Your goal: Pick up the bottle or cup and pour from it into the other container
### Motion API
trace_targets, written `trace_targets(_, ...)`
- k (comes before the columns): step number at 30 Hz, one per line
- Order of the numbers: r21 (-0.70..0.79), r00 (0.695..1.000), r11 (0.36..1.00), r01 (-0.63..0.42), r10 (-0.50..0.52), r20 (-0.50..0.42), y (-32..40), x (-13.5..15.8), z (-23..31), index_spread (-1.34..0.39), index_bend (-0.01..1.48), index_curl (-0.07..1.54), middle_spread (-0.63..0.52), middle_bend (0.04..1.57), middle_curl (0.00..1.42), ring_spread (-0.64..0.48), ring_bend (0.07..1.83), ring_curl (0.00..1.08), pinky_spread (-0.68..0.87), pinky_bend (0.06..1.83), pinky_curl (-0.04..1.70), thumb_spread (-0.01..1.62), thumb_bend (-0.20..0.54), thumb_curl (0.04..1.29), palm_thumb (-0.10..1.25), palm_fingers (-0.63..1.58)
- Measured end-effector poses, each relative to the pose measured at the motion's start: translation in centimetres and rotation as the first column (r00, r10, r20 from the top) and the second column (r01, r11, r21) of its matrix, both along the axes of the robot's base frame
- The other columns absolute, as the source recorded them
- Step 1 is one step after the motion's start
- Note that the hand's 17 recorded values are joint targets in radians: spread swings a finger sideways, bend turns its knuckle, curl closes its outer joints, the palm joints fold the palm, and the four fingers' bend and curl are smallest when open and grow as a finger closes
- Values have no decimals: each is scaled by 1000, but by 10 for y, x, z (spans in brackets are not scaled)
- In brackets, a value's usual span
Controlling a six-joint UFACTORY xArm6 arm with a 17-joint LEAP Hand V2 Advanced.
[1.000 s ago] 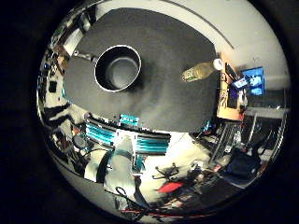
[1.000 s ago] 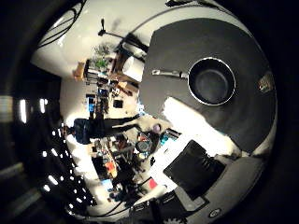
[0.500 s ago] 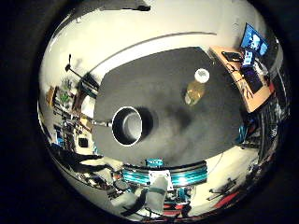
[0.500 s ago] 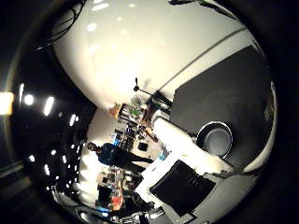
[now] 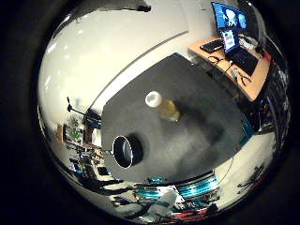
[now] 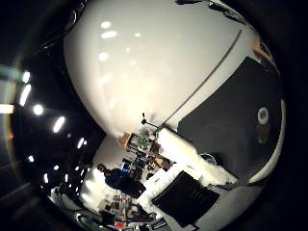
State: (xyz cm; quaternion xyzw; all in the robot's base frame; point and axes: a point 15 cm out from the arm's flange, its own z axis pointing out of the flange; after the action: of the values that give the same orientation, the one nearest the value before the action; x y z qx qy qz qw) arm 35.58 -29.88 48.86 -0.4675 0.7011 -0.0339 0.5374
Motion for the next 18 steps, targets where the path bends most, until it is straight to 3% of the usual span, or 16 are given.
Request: trace_targets(18,276,999,960,-35,32,15,-62,13,-124,-209,162,288,47,309,352,162,545,202,424,886,-5,994,-30,295,444,135)
